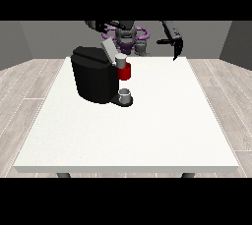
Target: Insert the coffee pod into the coffee machine and close the lid
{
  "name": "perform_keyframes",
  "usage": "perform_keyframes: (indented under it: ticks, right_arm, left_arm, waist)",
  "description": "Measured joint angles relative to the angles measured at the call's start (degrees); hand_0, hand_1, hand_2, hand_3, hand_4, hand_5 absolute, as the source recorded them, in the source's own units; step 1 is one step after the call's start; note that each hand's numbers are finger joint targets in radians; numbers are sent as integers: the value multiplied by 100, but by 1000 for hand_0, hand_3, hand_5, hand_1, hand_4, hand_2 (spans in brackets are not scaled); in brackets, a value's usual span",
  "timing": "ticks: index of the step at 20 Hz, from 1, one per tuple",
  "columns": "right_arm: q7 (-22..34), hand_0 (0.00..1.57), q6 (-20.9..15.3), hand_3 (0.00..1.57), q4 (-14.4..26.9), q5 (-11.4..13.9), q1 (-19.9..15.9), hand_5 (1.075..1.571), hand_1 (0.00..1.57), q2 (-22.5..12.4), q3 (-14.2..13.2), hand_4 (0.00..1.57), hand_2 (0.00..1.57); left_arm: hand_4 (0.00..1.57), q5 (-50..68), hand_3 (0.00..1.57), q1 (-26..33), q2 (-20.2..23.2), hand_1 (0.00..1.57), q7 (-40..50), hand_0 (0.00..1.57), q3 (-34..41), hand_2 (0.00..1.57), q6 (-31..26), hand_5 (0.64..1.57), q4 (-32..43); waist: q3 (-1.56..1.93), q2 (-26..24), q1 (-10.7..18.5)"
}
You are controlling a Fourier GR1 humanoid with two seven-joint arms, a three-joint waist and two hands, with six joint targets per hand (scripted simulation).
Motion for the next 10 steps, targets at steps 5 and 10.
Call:
perform_keyframes:
  ticks: [5,10]
  right_arm:
    - [-239,0,-106,0,519,-14,-244,1571,0,-34,-357,350,0]
    - [-134,0,-98,0,927,-106,-736,1571,0,-160,-775,369,0]
  left_arm:
    - [357,68,0,237,-80,0,255,0,-236,0,-26,1571,-647]
    - [301,137,0,398,-117,0,270,0,-311,0,17,1571,-926]
  waist:
    - [0,162,224]
    - [0,331,285]
